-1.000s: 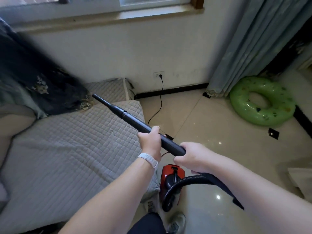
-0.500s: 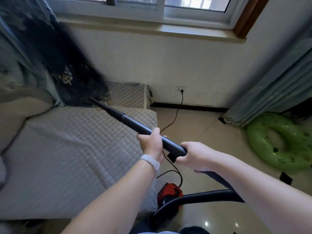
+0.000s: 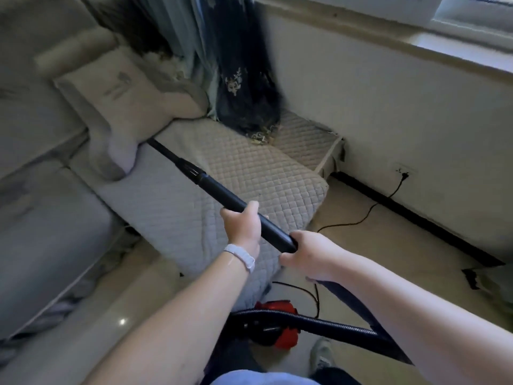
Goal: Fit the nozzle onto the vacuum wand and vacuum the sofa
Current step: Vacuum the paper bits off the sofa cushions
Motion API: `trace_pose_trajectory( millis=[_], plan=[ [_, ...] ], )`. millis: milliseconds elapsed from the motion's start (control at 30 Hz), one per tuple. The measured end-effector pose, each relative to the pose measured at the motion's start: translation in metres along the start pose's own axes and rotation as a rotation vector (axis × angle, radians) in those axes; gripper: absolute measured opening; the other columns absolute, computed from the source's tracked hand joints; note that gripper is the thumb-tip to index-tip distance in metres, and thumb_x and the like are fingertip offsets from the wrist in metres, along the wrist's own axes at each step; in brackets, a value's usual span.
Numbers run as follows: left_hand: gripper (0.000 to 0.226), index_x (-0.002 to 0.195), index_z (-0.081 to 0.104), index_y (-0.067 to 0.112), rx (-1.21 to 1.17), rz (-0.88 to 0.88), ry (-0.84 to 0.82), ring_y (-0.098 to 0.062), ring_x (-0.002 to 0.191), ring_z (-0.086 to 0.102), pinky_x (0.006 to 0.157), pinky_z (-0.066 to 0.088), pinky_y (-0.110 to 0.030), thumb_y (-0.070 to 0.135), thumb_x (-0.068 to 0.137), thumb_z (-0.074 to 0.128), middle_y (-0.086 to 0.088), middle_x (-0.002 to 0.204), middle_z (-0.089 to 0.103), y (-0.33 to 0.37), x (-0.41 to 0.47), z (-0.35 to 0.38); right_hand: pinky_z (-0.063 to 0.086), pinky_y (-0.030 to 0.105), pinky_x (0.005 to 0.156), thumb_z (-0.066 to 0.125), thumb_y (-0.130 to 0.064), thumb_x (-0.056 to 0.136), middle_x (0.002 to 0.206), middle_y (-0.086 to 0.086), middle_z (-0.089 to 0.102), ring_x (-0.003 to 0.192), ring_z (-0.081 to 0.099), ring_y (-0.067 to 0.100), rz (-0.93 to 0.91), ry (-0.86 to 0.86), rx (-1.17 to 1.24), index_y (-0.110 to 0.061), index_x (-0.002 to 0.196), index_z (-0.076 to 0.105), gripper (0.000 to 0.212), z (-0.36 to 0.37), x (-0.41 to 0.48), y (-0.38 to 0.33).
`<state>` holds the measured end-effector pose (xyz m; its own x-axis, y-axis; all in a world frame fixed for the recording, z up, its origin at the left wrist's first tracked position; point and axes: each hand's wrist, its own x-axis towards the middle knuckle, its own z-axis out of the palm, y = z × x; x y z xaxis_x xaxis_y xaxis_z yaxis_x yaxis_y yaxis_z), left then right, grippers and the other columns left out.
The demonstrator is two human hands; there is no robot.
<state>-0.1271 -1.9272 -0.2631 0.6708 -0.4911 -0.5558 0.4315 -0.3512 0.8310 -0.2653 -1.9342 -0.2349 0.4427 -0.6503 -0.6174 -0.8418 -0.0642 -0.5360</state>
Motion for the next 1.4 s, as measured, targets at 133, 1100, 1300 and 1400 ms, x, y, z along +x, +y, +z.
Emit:
trace_pose_trajectory(
  millis=[133,1100,1300,1400],
  plan=[
    [0.03,0.108,0.044,0.013,-0.098,0.025,0.167,-0.026,0.066,0.067,0.058,0.057,-0.036,0.013,0.084,0.062,-0.012,0.094,0.06,-0.011,-0.035,-0.026,0.055,0.029,0.051,0.06,-0.035,0.085,0.08,0.0,0.065,0.05,0.059,0.015,-0.131,-0.091,-0.085,-0.023,0.097,0.059,0.017,0.01,-0.019,0.004],
    [0.02,0.099,0.045,0.008,-0.412,-0.329,0.267,-0.023,0.049,0.055,0.058,0.052,-0.033,0.002,0.084,0.057,-0.008,0.069,0.051,-0.199,-0.051,-0.323,0.049,0.028,0.059,0.056,-0.045,0.081,0.082,-0.006,0.063,0.071,0.064,0.014,-0.067,-0.359,-0.367,-0.028,0.096,0.051,0.023,0.32,-0.089,-0.027],
    [0.013,0.088,0.045,0.011,-0.397,-0.469,0.312,-0.026,0.055,0.058,0.06,0.053,-0.033,0.007,0.084,0.057,-0.005,0.064,0.051,-0.278,-0.01,-0.355,0.047,0.022,0.062,0.059,-0.041,0.083,0.086,-0.009,0.063,0.073,0.061,0.006,0.048,-0.448,-0.37,-0.032,0.113,0.054,0.032,0.389,-0.058,-0.015],
    [0.013,0.091,0.046,0.009,-0.386,-0.489,0.363,-0.026,0.052,0.057,0.056,0.053,-0.032,0.008,0.084,0.056,-0.005,0.066,0.05,-0.312,0.026,-0.361,0.05,0.027,0.063,0.06,-0.038,0.084,0.084,-0.006,0.065,0.067,0.06,0.009,0.08,-0.484,-0.376,-0.027,0.107,0.054,0.026,0.419,-0.022,-0.006]
  ],
)
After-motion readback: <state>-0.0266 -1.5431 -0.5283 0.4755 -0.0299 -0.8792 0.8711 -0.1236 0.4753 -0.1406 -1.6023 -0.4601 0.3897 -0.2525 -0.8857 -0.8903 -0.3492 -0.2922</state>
